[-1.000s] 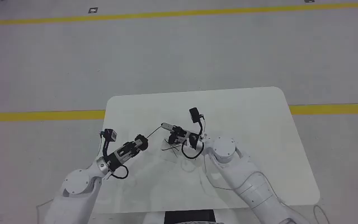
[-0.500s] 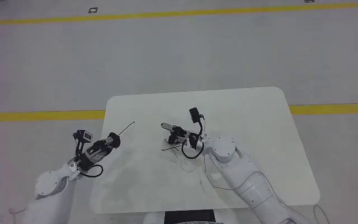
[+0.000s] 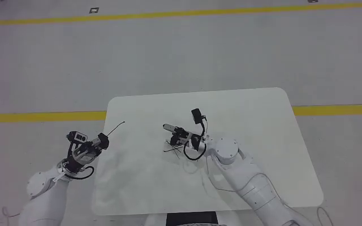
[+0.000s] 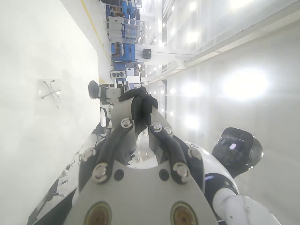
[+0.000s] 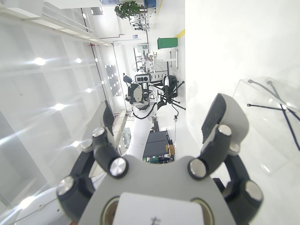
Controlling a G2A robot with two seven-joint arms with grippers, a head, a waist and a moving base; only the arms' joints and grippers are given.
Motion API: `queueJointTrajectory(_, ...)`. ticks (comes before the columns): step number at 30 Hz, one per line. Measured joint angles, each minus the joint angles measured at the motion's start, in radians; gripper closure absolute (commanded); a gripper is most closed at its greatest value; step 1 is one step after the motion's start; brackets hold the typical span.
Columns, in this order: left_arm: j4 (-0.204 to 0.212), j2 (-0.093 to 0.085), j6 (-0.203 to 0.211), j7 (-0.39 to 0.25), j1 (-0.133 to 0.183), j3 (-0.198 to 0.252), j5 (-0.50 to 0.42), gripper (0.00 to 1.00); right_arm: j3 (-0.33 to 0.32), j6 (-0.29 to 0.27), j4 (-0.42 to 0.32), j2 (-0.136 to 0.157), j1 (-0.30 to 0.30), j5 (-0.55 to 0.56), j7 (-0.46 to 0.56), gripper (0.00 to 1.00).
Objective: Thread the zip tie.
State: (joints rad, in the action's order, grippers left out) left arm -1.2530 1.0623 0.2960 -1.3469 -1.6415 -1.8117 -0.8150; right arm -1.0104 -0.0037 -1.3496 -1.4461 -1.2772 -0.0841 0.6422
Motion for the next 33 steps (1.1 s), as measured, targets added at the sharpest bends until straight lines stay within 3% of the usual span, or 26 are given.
queueJointTrajectory(5, -0.002, 0.0, -0.004, 0.006, 0.0, 0.002, 0.003, 1.0, 0.0, 0.0, 0.0, 0.0, 0.0, 0.0, 0.0, 0.0)
queueJointTrajectory(7, -0.01, 0.001, -0.032, 0.031, -0.002, 0.013, 0.006, 1.0, 0.0, 0.0, 0.0, 0.0, 0.0, 0.0, 0.0, 0.0)
queueJointTrajectory(14, -0.051, -0.008, -0.241, 0.058, -0.024, 0.033, 0.014, 1.0, 0.0, 0.0, 0.0, 0.0, 0.0, 0.0, 0.0, 0.0)
queueJointTrajectory(18, -0.064, -0.014, -0.331, 0.058, -0.033, 0.041, 0.018, 1.0, 0.0, 0.0, 0.0, 0.0, 0.0, 0.0, 0.0, 0.0)
queueJointTrajectory(19, -0.068, -0.016, -0.339, 0.059, -0.035, 0.043, 0.032, 1.0, 0.0, 0.0, 0.0, 0.0, 0.0, 0.0, 0.0, 0.0)
queueJointTrajectory(22, -0.085, -0.019, -0.313, 0.062, -0.037, 0.045, 0.069, 1.0, 0.0, 0.0, 0.0, 0.0, 0.0, 0.0, 0.0, 0.0)
queueJointTrajectory(33, -0.086, -0.018, -0.315, 0.067, -0.036, 0.047, 0.069, 1.0, 0.0, 0.0, 0.0, 0.0, 0.0, 0.0, 0.0, 0.0)
